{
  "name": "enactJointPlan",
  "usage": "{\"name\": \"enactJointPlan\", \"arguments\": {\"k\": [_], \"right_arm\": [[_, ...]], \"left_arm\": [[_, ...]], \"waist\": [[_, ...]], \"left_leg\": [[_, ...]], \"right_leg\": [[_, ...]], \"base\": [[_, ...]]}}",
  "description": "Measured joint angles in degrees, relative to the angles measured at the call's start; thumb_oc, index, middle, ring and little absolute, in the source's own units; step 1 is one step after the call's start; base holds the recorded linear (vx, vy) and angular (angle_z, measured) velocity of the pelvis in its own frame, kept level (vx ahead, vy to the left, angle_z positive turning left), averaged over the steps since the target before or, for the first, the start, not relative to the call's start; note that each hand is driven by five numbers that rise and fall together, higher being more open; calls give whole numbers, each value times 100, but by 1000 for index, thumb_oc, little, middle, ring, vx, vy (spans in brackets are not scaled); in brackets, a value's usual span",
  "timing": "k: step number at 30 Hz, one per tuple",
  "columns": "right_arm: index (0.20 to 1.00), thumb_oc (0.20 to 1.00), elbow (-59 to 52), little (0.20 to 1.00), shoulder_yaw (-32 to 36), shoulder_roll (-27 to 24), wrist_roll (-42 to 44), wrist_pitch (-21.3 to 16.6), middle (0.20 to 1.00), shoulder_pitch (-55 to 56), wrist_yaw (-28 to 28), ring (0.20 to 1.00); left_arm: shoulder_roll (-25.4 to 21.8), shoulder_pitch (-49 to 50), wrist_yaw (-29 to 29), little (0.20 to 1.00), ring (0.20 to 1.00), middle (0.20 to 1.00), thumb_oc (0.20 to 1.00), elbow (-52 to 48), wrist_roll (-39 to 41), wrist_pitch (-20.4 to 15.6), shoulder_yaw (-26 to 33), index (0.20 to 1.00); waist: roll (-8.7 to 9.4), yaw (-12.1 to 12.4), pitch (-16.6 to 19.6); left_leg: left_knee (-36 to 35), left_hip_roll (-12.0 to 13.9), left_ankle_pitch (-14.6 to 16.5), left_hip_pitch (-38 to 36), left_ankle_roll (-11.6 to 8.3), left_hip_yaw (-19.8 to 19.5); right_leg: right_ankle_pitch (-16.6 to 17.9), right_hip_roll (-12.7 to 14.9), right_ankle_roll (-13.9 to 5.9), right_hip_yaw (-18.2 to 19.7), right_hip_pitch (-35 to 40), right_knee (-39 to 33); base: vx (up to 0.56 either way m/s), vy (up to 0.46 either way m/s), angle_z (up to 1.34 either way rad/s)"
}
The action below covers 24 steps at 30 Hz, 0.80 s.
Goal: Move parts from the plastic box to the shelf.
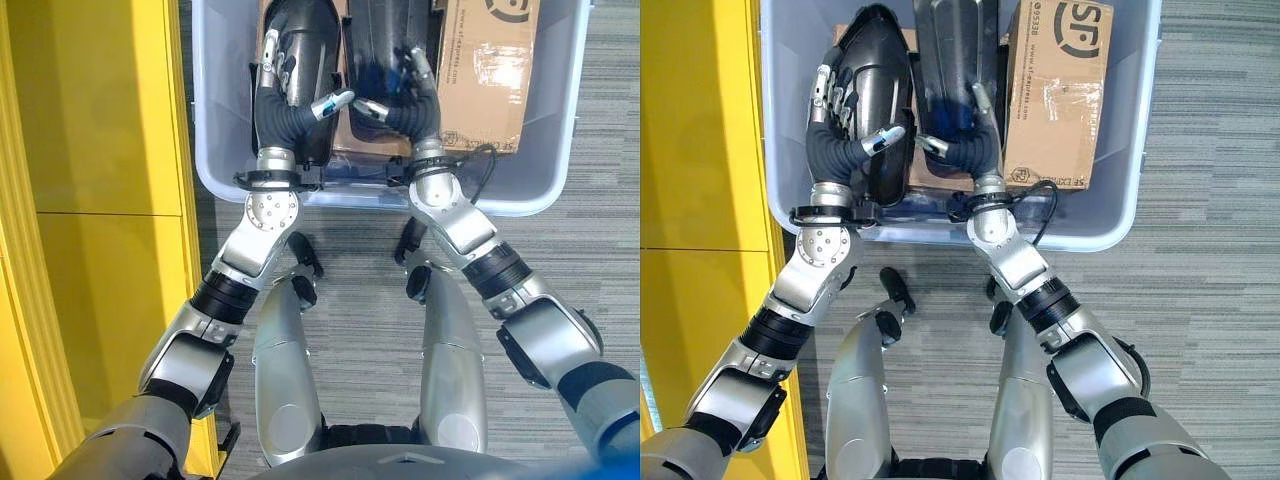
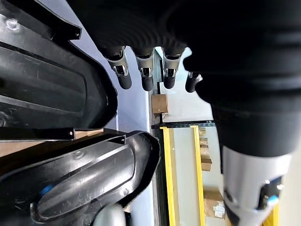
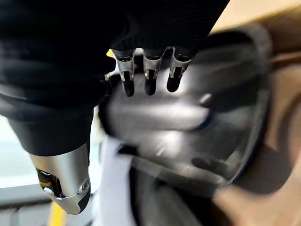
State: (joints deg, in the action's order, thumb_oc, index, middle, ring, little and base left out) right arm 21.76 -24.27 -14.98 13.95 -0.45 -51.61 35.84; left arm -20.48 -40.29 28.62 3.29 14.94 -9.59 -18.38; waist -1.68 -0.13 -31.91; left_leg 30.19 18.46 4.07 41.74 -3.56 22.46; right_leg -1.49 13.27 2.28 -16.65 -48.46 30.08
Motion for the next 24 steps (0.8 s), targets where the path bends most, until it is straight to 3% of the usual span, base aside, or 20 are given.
{"name": "enactJointPlan", "arguments": {"k": [11, 24], "right_arm": [[1000, 1000, 9, 1000, 586, 110, -576, -370, 1000, 315, 1056, 1000], [1000, 1000, -115, 1000, 313, 133, -636, -274, 1000, 461, 676, 1000]], "left_arm": [[143, -52, 9, 1000, 1000, 1000, 1000, -1, -324, -117, -197, 1000], [219, -175, 28, 1000, 1000, 1000, 1000, -7, -497, -138, -392, 1000]], "waist": [[-3, -225, 1], [-7, -368, 3]], "left_leg": [[9, -56, 63, 91, 90, 211], [-8, -33, 70, 69, 101, 378]], "right_leg": [[167, -26, -49, 173, -167, -193], [333, -115, -60, 331, -226, -369]], "base": [[-11, 46, -6], [-9, 0, -6]]}}
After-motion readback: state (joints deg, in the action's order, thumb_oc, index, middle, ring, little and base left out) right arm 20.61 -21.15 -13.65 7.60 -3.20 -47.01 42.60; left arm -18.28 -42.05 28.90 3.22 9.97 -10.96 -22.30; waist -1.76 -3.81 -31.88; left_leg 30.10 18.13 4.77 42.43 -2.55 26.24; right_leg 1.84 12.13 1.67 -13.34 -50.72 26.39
